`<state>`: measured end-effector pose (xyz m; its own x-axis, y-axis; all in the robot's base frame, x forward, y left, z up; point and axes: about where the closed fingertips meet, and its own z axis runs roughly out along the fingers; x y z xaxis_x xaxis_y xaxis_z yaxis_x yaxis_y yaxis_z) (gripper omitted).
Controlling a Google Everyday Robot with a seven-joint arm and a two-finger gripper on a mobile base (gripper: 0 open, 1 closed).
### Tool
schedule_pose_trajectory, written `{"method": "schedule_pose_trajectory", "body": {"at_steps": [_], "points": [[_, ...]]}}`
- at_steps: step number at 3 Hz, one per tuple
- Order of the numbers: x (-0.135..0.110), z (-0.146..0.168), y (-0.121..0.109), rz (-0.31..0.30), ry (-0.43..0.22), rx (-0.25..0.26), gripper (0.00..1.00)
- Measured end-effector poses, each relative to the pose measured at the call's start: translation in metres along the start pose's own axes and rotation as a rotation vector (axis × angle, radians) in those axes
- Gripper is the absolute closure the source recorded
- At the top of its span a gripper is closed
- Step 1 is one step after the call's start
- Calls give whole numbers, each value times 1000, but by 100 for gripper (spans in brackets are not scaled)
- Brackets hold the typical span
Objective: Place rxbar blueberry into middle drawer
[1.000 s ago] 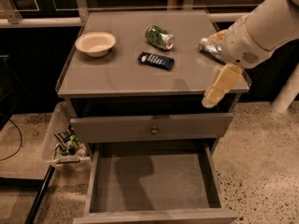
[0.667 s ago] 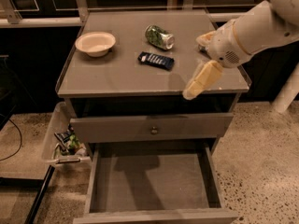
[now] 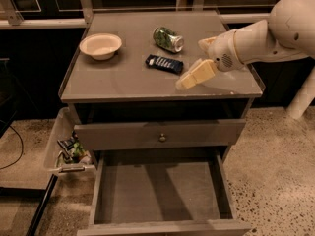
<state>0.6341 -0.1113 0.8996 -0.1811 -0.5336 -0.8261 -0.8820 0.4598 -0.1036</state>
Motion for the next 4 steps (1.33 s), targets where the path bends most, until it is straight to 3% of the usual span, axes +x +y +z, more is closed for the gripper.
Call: {"method": "schedule_pose_trajectory", "body": {"at_steps": [2, 4], "points": [[1, 8, 2, 16, -8, -12, 0], [4, 71, -18, -13, -16, -17, 0]]}}
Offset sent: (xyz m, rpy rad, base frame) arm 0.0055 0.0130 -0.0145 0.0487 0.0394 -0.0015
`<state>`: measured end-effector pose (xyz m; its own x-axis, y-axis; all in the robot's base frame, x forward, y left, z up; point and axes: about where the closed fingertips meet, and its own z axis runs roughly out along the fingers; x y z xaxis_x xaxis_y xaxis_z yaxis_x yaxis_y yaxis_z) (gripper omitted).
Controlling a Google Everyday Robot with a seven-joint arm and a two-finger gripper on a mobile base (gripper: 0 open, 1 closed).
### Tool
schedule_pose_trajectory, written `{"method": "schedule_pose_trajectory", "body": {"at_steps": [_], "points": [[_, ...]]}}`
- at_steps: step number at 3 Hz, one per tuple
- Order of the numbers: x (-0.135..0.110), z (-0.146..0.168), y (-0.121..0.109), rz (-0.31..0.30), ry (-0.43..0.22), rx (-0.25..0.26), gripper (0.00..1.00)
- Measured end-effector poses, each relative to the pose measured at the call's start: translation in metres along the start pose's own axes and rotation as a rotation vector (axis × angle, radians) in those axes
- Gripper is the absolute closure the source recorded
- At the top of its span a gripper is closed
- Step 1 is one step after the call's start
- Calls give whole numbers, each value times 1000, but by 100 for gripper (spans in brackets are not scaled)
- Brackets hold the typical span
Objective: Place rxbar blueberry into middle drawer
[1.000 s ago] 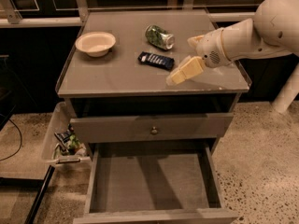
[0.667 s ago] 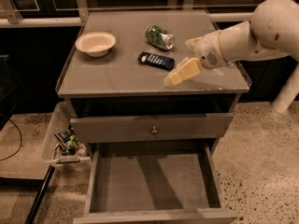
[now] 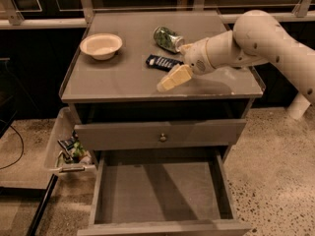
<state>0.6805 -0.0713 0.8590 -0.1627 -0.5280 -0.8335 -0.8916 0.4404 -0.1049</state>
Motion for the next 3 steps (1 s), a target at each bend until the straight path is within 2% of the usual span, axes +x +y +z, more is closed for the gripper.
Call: {"method": "schedule_pose_trajectory", "body": {"at_steps": [2, 3], "points": [[-4, 25, -25, -48, -21, 13, 0], [-2, 29, -37, -48, -38, 7, 0]]}}
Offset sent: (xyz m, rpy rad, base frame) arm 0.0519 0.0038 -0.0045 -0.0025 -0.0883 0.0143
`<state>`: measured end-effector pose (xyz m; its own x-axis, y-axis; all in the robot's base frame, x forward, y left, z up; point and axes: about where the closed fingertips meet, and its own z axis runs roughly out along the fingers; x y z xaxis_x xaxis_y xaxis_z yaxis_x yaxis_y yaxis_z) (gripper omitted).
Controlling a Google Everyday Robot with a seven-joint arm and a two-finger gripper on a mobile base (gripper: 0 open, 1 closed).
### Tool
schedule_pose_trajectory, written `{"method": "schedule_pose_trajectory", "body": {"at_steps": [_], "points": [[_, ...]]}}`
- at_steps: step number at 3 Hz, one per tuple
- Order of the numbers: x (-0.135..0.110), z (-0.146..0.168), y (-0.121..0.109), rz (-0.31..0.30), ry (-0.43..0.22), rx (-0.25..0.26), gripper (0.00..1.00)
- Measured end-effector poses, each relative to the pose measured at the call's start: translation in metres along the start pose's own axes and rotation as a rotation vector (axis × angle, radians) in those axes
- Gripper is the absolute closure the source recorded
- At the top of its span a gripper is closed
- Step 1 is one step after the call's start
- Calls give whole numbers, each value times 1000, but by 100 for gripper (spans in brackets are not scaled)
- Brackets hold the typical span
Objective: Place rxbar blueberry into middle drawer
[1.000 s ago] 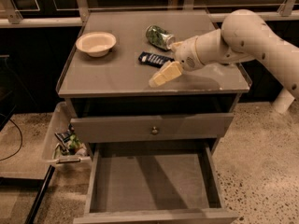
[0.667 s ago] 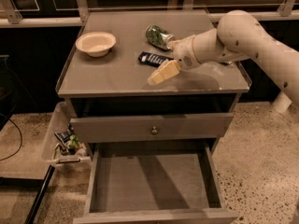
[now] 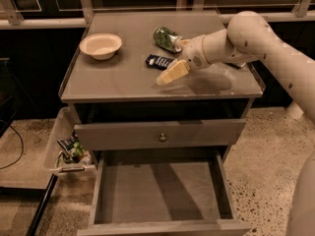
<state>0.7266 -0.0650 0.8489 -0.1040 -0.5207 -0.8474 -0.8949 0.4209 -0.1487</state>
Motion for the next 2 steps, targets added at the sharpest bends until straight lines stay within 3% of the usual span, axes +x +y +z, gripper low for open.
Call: {"method": "schedule_pose_trajectory", "body": {"at_steps": [2], "points": [[2, 9, -16, 14, -52, -49, 0]]}}
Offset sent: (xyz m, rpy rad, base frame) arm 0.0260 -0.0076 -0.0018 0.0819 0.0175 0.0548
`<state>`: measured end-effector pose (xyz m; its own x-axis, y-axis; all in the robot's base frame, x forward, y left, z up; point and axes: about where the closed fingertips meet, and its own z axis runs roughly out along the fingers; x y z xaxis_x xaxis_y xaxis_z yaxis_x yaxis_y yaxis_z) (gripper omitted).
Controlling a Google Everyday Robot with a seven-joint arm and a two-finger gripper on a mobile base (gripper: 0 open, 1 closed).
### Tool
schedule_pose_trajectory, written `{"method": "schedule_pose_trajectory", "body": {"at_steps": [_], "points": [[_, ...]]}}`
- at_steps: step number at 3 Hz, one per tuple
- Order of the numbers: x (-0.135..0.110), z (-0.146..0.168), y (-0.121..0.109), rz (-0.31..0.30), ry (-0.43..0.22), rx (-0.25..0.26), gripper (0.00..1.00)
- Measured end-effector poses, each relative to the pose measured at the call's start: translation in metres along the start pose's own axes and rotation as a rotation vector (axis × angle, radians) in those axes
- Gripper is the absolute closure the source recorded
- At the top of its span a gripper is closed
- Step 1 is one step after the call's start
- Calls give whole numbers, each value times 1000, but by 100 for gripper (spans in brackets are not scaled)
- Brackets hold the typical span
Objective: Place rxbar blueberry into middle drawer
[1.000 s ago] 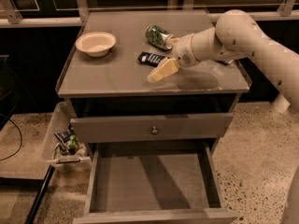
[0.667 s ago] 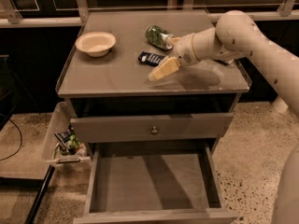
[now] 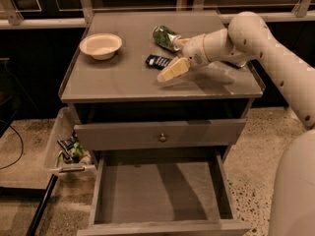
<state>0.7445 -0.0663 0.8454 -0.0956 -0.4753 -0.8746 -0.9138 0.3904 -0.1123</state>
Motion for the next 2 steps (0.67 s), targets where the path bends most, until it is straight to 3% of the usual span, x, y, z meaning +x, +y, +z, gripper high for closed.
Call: {"method": "schedule_pose_trajectory", "body": {"at_steps": [2], "points": [[5, 2, -3, -4, 7, -28, 0]]}}
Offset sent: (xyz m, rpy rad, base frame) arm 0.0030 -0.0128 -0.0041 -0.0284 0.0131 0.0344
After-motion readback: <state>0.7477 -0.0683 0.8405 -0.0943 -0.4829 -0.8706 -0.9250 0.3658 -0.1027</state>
